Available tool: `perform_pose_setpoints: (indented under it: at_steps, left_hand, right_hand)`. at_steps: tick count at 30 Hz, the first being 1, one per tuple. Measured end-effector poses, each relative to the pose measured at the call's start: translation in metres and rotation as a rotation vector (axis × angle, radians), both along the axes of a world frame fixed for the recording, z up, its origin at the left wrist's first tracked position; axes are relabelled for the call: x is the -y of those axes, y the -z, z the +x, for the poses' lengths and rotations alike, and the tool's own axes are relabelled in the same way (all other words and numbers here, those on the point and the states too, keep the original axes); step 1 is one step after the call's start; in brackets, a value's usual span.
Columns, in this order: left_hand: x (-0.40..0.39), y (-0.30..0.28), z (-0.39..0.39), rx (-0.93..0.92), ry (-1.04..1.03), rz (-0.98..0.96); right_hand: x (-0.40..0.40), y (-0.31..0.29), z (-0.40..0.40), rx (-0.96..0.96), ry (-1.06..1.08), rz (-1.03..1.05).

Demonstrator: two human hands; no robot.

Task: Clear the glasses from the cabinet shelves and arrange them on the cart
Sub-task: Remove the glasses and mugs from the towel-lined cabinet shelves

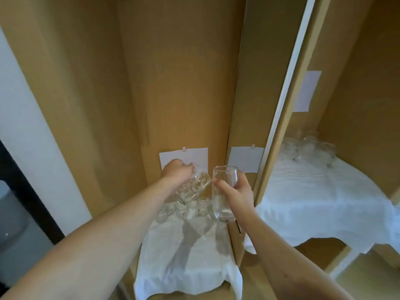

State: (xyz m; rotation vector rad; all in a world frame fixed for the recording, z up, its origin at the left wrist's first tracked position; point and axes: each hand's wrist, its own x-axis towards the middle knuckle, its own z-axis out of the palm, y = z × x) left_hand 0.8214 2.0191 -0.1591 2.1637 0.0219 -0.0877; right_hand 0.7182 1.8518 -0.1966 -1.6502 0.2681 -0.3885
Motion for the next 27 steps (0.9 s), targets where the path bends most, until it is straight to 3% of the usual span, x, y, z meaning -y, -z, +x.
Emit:
perform_pose_setpoints:
  at_steps: [15, 27]
  left_hand:
    - [0.141, -0.06, -0.122, 0.074, 0.3, 0.071]
    - [0.285, -0.058, -0.099, 0.042, 0.452, 0.057]
  right_hand:
    - [0.143, -0.045, -0.135, 0.057, 0.188, -0.012]
    - [0.251, -0.05, -0.129, 0.019, 0.378, -0.036]
